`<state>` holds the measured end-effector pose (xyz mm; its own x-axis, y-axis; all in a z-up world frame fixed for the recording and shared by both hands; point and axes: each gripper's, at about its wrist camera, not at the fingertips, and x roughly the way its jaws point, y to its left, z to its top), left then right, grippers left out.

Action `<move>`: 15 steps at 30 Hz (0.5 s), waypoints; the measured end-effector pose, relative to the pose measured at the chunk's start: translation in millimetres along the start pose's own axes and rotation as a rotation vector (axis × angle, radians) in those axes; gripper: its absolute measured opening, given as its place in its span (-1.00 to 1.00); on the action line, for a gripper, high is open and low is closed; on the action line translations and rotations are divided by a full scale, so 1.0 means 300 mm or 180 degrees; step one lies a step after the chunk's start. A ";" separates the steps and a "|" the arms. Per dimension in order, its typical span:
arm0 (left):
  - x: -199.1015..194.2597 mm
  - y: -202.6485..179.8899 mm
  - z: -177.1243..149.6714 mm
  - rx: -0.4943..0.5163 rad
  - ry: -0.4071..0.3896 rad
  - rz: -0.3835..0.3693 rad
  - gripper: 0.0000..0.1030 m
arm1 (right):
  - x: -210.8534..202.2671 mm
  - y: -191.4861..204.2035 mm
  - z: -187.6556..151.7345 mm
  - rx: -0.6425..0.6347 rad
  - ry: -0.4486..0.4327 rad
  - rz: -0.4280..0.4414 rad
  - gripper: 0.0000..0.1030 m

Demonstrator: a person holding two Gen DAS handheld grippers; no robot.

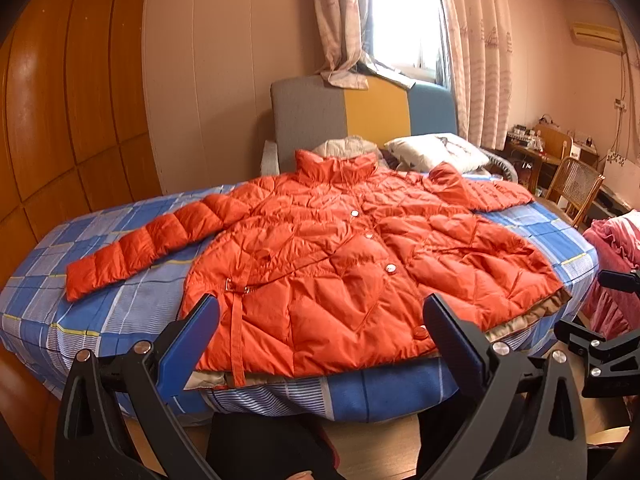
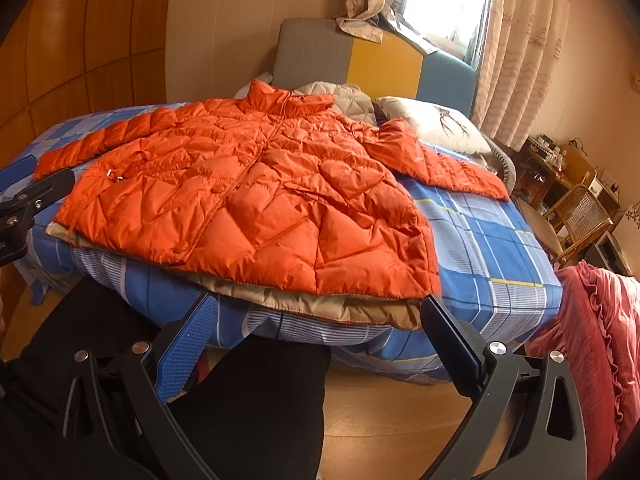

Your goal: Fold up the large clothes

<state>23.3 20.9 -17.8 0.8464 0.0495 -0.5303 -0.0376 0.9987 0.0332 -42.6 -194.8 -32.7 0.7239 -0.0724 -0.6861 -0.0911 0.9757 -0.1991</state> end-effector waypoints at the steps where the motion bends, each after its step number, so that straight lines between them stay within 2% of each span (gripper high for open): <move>1: 0.015 -0.001 -0.001 0.0019 0.0023 -0.0019 0.97 | 0.011 -0.004 -0.001 0.0015 0.0031 0.0002 0.94; 7: 0.172 0.010 0.025 0.0039 0.0313 -0.0040 0.97 | 0.092 -0.080 0.005 0.0356 0.0262 0.0038 0.94; 12: 0.293 0.032 0.068 -0.0085 0.0463 -0.0044 0.97 | 0.201 -0.167 0.072 0.0702 0.0373 0.0017 0.94; 15: 0.361 0.038 0.095 -0.0152 0.0529 -0.0044 0.97 | 0.275 -0.197 0.121 0.0772 0.0430 -0.0054 0.94</move>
<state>129.6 37.4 -50.6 0.7475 0.0324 -0.6635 -0.0550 0.9984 -0.0133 47.3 -250.8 -52.1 0.6246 -0.1001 -0.7745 0.0984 0.9939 -0.0491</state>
